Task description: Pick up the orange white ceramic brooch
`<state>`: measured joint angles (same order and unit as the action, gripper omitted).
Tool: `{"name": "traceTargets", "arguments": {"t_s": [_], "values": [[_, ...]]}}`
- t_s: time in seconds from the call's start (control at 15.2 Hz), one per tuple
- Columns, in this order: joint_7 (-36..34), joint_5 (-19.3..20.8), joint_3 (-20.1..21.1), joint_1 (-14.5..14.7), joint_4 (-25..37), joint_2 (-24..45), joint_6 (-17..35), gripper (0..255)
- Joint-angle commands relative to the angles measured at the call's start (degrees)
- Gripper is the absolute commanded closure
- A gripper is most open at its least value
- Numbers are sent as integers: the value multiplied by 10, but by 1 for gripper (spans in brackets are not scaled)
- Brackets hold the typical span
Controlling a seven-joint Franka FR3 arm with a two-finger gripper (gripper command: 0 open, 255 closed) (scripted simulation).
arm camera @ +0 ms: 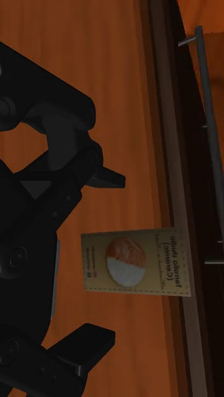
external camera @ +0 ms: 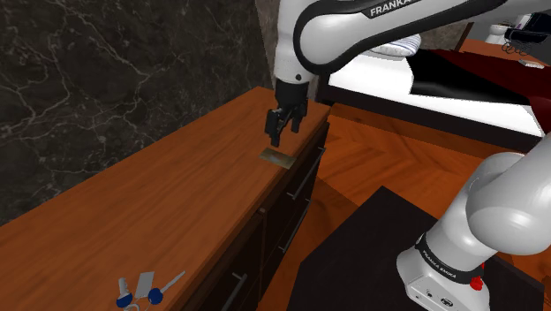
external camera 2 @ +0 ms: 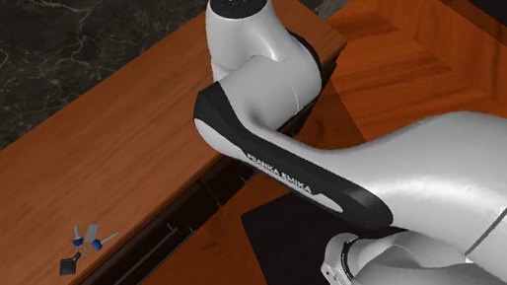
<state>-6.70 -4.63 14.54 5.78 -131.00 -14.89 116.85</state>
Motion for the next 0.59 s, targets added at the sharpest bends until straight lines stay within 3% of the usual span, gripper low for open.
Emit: {"name": "traceTargets", "arguments": {"t_s": [0.0, 0.53], "values": [[1, 5, 10, 6, 5, 34, 26, 0], [-4, 10, 15, 6, -29, 62, 87, 0]]}}
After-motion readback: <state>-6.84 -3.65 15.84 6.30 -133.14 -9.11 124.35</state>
